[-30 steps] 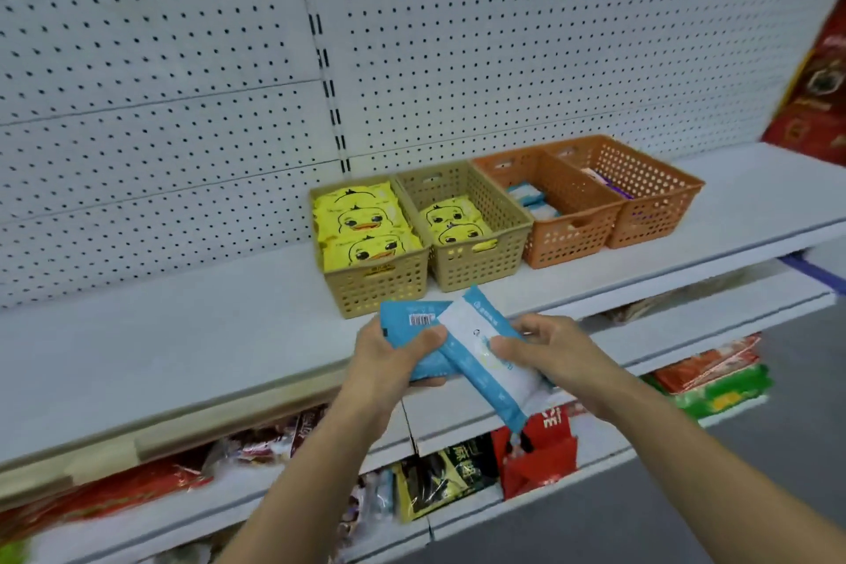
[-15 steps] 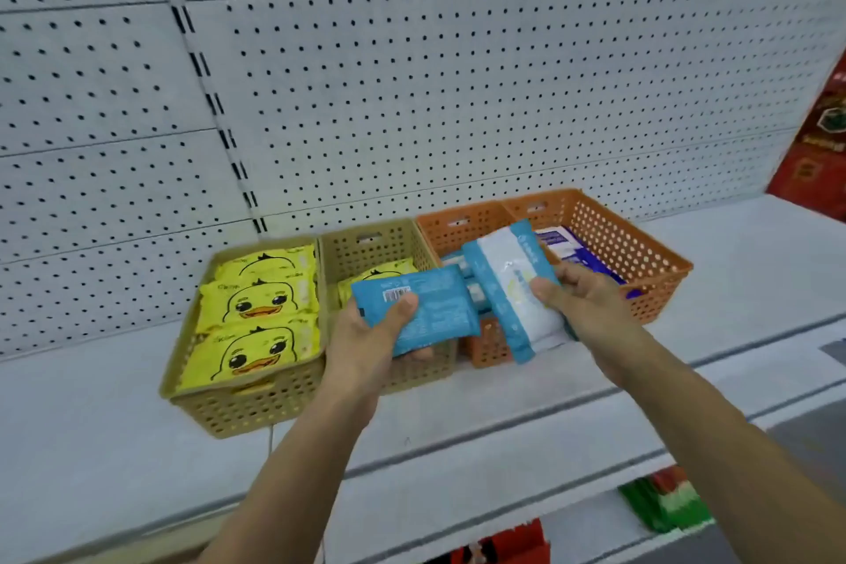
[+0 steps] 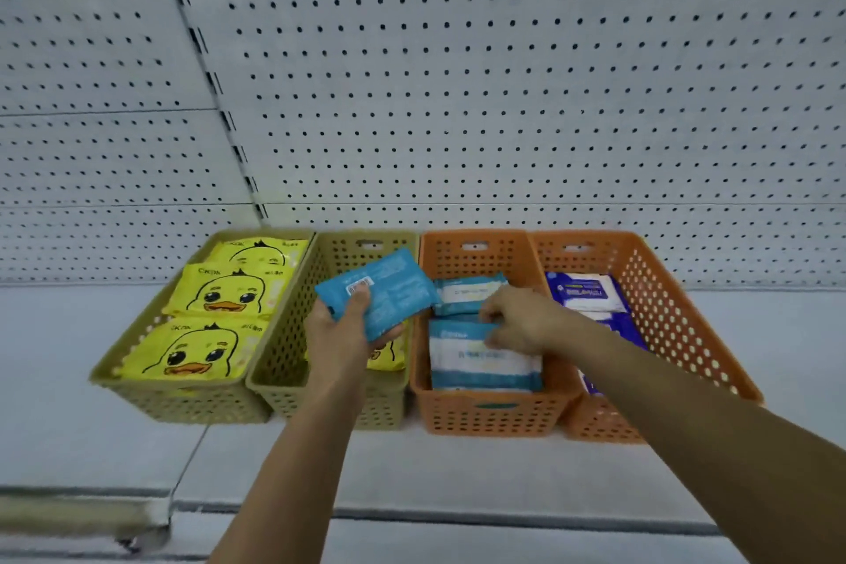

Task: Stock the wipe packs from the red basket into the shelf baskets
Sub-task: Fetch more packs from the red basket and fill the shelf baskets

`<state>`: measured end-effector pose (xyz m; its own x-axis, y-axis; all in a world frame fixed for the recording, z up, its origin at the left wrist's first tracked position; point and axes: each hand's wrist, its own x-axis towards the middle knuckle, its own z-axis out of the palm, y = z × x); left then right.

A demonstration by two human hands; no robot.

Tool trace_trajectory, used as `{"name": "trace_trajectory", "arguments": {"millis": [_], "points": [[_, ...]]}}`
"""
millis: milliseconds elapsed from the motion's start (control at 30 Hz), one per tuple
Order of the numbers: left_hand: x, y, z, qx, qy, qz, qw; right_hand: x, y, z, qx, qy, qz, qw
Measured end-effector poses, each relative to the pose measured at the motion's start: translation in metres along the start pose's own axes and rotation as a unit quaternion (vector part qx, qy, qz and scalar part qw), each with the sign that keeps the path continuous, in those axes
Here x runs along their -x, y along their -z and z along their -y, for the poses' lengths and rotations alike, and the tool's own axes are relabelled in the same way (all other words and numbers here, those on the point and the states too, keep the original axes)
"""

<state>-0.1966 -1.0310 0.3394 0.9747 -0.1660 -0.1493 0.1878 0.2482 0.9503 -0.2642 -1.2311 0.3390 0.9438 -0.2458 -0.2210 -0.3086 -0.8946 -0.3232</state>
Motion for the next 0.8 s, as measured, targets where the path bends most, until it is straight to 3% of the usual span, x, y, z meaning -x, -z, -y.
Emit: {"name": "trace_trajectory", "arguments": {"millis": [100,267,333,433,567,600,700,800], "points": [[-0.004,-0.001,0.000,-0.020,0.009,0.004,1.000,-0.017,-0.021,0.000,0.040,0.002,0.092,0.995],[-0.005,-0.002,0.000,-0.018,0.027,0.031,0.999,-0.024,-0.035,-0.006,0.026,-0.003,0.099,0.995],[-0.006,-0.002,0.000,-0.017,0.035,0.045,0.998,-0.023,-0.033,-0.005,0.000,-0.007,0.045,0.999],[-0.011,-0.005,-0.006,-0.013,0.041,0.057,0.997,-0.010,-0.023,0.007,-0.112,0.029,-0.128,0.985],[-0.016,-0.018,-0.013,0.024,0.092,0.096,0.991,-0.004,-0.009,0.021,-0.068,0.248,-0.235,0.937],[-0.016,-0.021,-0.014,0.041,0.116,0.113,0.986,-0.007,-0.008,0.021,-0.076,0.264,-0.252,0.928],[-0.024,-0.021,-0.014,0.039,0.139,0.147,0.979,-0.008,0.006,0.024,-0.237,0.194,-0.239,0.922],[-0.031,-0.016,-0.012,-0.076,0.065,0.167,0.981,-0.010,0.012,0.020,-0.388,0.111,-0.155,0.902]]}}
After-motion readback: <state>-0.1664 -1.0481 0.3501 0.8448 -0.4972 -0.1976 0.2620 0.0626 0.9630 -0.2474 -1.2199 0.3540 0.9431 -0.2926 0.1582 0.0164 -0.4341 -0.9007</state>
